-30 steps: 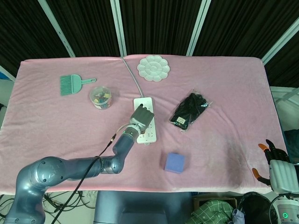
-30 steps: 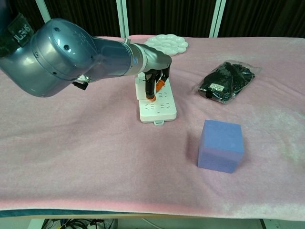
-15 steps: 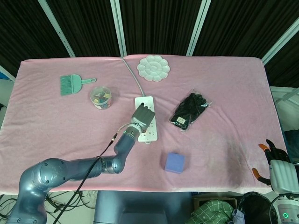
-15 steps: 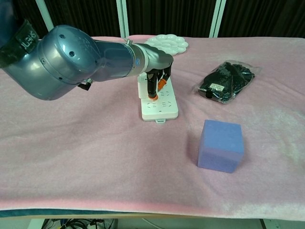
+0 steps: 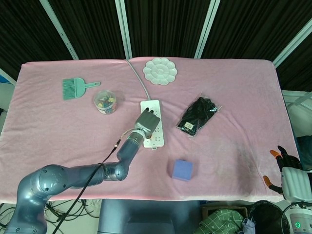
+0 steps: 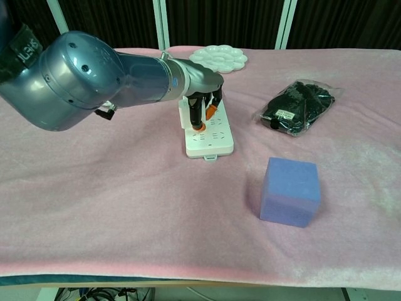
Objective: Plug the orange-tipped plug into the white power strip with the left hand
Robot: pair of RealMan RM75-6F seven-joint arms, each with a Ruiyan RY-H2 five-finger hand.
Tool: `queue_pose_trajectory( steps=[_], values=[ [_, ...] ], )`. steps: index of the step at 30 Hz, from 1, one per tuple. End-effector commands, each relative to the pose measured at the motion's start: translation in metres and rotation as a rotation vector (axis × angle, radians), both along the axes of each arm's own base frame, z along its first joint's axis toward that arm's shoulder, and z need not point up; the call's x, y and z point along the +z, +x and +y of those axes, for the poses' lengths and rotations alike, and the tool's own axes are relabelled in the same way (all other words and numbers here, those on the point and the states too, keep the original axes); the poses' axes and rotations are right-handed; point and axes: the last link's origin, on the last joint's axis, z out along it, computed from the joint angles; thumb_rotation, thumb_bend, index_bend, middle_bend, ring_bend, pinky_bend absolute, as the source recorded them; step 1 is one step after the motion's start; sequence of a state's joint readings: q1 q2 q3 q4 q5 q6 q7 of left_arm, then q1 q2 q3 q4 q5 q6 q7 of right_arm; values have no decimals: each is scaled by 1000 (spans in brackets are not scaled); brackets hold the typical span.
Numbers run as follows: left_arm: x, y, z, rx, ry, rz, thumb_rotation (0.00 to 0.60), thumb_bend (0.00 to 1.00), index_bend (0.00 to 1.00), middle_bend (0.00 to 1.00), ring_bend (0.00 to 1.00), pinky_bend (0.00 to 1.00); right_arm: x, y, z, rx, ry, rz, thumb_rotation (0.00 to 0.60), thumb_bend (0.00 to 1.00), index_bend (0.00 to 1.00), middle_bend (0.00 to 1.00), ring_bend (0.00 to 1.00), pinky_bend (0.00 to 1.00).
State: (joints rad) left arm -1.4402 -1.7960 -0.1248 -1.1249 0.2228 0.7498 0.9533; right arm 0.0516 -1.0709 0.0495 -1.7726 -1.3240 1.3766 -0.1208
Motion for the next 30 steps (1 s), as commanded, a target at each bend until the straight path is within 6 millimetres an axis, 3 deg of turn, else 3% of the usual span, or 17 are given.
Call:
queue_pose_trajectory(
  steps=[1,6,14,19,23,28,30],
  values=[
    [9,8,-1,5,7,-18,600,211,187,137,13,92,0,0,0,0,1,0,600,205,182,57,168,140],
    [24,18,-1,11,34,-43,600,187,137,24,0,59,0,0,0,0,3,1,600,204,182,57,171,140],
    [60,36,-5,-65,112,-81,600,187,139,49,0,60,0,-1,-1,-3,3,5,600,205,182,57,173,140],
    [98,31,-14,-121,191,-49,600,191,148,63,0,60,-1,-1,0,-2,3,15,600,204,182,57,173,140],
    [137,8,-26,-80,209,-41,600,192,148,63,0,71,0,0,0,-2,-2,21,600,205,182,57,173,140],
    [190,-52,-43,-54,297,-25,600,193,148,69,0,74,0,0,0,1,-5,29,600,204,182,57,173,140],
    [211,-85,-55,-18,344,-57,600,192,149,69,0,74,0,0,-1,4,-8,33,600,205,182,57,173,140]
  ],
)
